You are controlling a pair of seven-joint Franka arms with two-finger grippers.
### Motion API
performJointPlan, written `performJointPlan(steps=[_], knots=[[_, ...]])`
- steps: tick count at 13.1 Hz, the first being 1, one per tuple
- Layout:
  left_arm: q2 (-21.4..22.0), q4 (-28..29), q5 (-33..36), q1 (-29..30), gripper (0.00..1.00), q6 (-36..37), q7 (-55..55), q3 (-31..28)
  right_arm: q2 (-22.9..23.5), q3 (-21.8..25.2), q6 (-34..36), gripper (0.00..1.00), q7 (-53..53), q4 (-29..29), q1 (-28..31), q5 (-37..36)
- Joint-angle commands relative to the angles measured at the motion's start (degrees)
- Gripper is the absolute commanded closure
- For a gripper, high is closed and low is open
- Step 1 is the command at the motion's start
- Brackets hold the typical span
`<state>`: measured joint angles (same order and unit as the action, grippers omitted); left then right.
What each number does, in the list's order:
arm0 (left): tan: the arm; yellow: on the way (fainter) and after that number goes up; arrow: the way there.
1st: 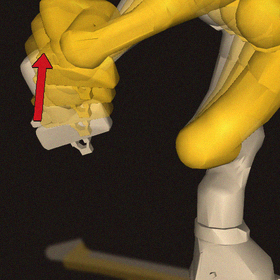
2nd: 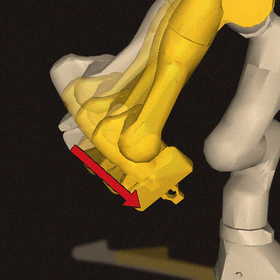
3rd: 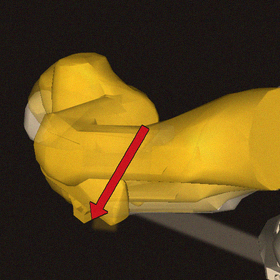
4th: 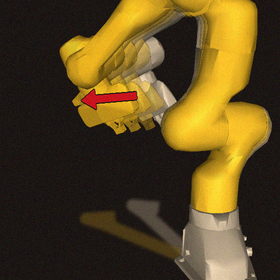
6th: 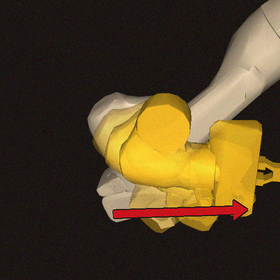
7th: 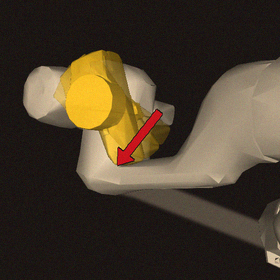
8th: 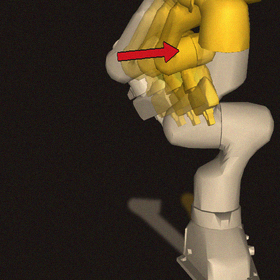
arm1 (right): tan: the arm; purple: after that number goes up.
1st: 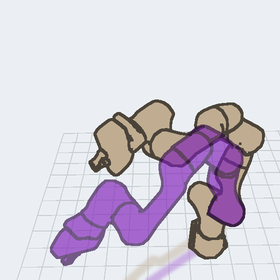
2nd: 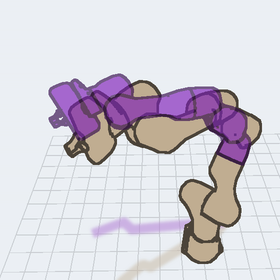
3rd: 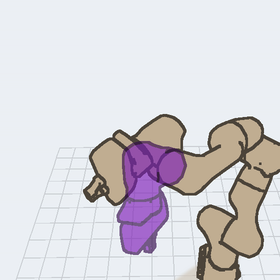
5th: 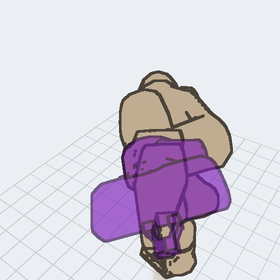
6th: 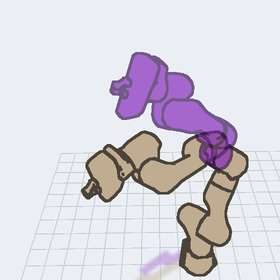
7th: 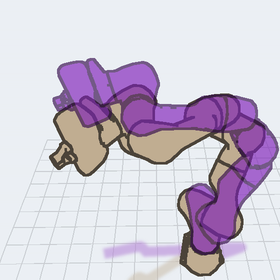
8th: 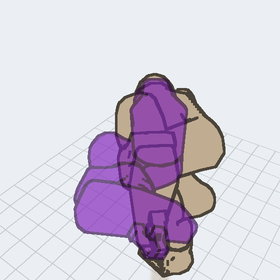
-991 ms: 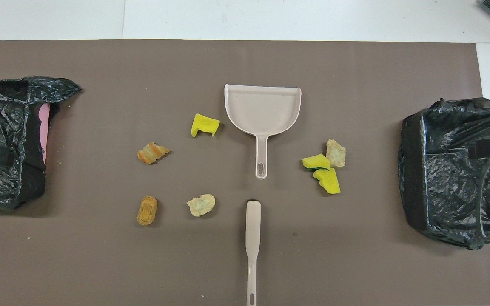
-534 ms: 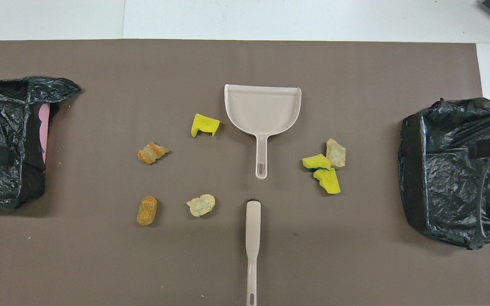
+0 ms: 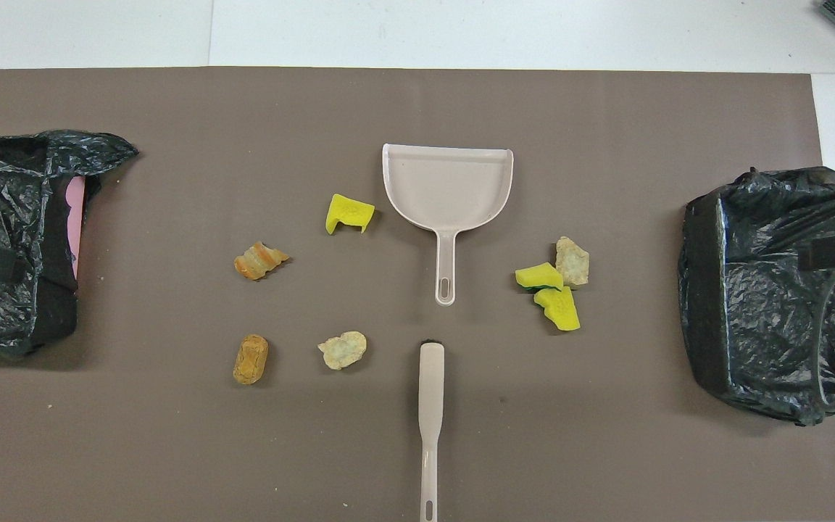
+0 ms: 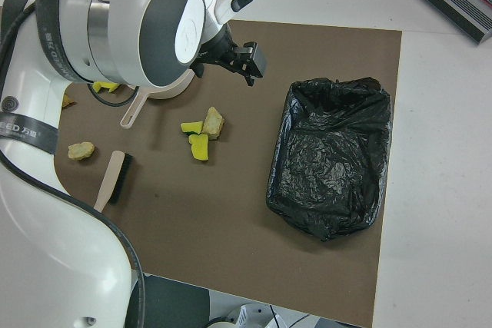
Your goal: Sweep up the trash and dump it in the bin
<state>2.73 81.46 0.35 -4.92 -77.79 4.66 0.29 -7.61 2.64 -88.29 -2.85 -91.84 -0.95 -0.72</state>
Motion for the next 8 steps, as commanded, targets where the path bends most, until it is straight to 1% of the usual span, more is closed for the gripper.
performJointPlan(steps=[1, 8], knots=[[0.96, 0.90, -0.70, 0.08, 0.00, 0.01, 0.18, -0.03, 0.32, -0.18, 1.10, 0.00, 0.03, 0.87, 0.42, 0.98], [1.14, 1.25, -0.70, -0.18, 0.00, 0.01, 0.09, -0.03, 0.32, -0.18, 1.10, 0.00, 0.03, 0.87, 0.42, 0.98]])
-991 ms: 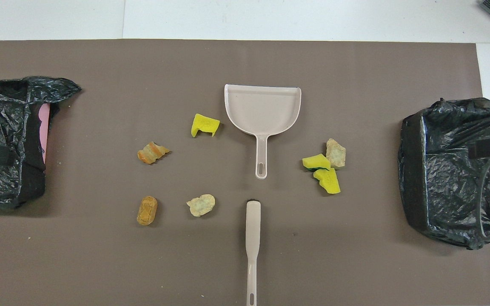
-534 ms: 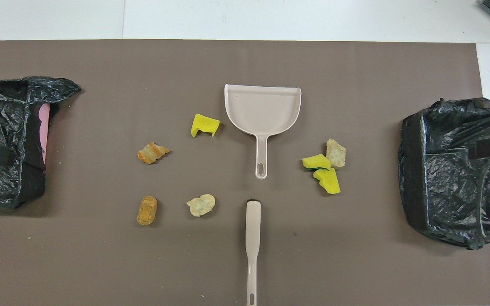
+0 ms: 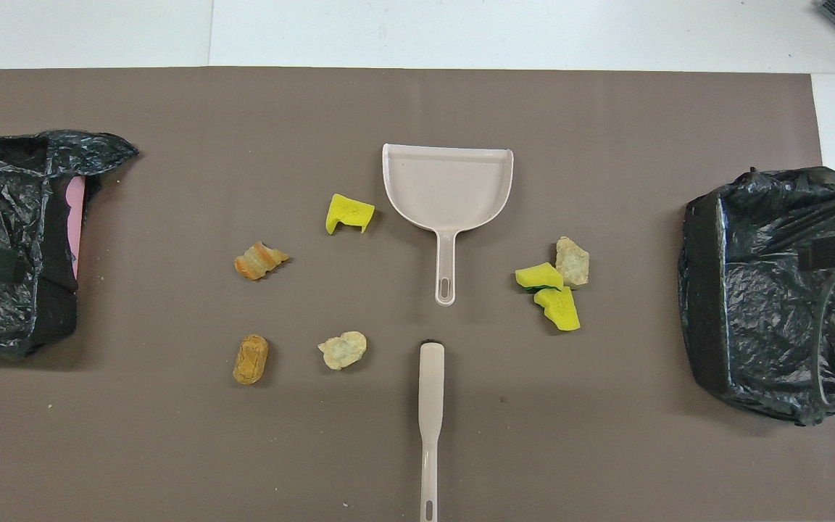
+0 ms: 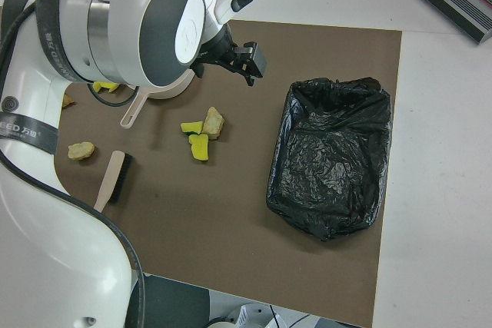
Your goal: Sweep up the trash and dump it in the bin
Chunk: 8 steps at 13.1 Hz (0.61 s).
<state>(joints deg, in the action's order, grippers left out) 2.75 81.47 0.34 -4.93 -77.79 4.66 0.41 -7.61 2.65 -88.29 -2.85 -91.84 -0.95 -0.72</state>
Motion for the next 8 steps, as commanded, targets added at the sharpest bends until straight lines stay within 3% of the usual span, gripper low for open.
performJointPlan(steps=[1, 8], knots=[[1.12, 1.33, -0.69, -0.17, 0.00, -0.08, 0.09, -0.14, 0.32, -0.18, 1.10, 0.00, 0.03, 0.87, 0.42, 0.98], [1.47, 1.94, -0.78, -0.52, 0.00, -0.87, 0.00, 0.21, 0.32, -0.18, 1.10, 0.00, 0.03, 0.87, 0.42, 0.98]])
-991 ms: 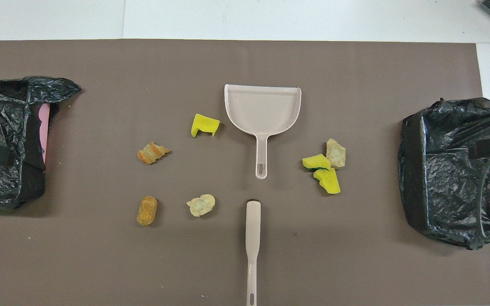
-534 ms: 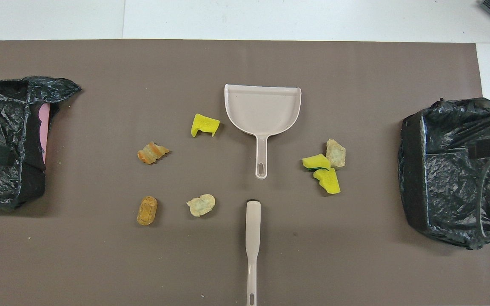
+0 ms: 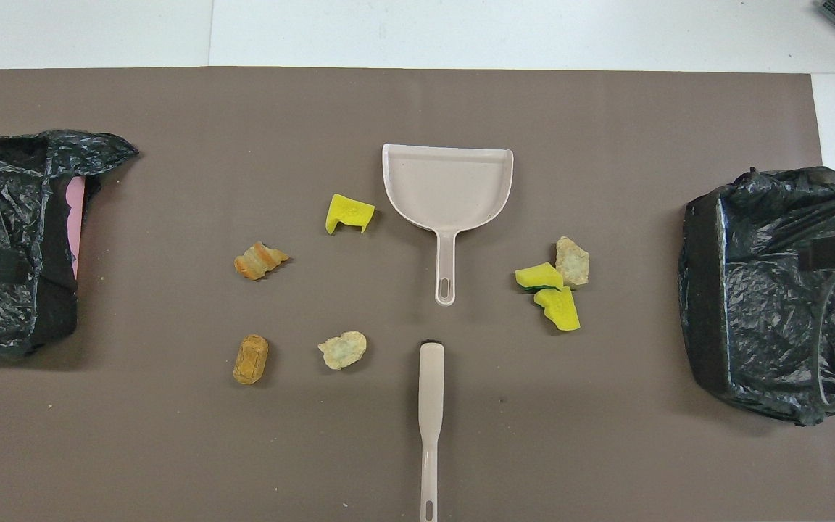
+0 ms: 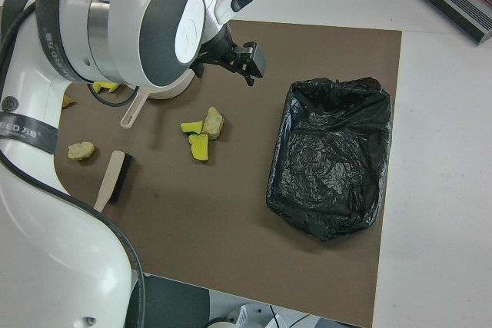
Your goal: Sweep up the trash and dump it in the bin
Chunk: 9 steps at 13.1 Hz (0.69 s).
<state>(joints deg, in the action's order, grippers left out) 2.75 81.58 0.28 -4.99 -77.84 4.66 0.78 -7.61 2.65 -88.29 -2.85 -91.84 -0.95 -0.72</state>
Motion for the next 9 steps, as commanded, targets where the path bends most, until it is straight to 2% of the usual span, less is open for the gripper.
performJointPlan(steps=[1, 6, 9], knots=[[1.90, 2.52, -0.72, -0.55, 0.00, -1.26, 0.00, -0.08, 0.32, -0.18, 1.10, 0.00, 0.03, 0.87, 0.42, 0.98], [5.42, 8.24, -0.81, -0.55, 0.00, -2.15, -0.17, 5.80, 0.32, -0.18, 1.10, 0.00, 0.03, 0.87, 0.42, 0.98], [5.42, 10.25, -3.08, -0.55, 0.00, -3.54, -4.11, 10.10, 0.32, -0.18, 1.10, 0.00, 0.03, 0.87, 0.42, 0.98]])
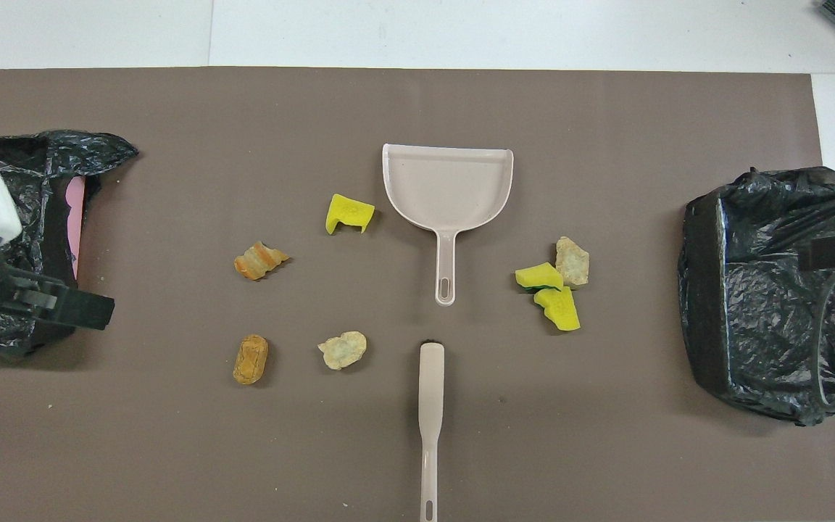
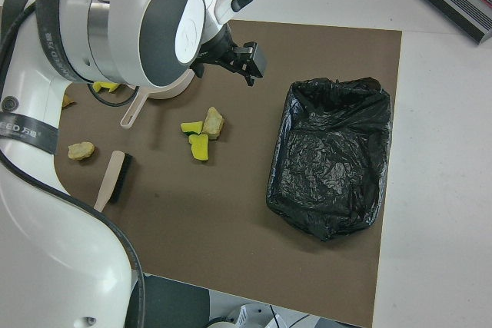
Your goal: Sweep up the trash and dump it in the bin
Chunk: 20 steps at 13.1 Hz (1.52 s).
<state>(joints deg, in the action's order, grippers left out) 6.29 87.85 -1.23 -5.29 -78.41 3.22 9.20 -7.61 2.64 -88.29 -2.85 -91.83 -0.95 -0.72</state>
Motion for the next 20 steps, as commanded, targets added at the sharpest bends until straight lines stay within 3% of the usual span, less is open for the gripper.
performJointPlan(steps=[1, 6, 13, 20], knots=[[2.06, 5.91, -2.19, -0.25, 0.00, -5.23, -5.30, 4.48, 0.32, -0.18, 1.10, 0.00, 0.03, 0.87, 0.42, 0.98], [2.59, 16.27, -2.28, -3.05, 0.00, -15.78, -15.25, 14.26, 0.32, -0.18, 1.10, 0.00, 0.03, 0.87, 0.42, 0.98], [2.42, 30.16, -3.33, -16.84, 0.00, -28.97, -26.67, 14.26, 0.32, -0.18, 1.10, 0.00, 0.03, 0.87, 0.42, 0.98], [-2.94, 43.45, -3.34, -30.04, 0.00, -48.31, -39.51, 14.35, 0.32, -0.18, 1.10, 0.00, 0.03, 0.87, 0.42, 0.98]])
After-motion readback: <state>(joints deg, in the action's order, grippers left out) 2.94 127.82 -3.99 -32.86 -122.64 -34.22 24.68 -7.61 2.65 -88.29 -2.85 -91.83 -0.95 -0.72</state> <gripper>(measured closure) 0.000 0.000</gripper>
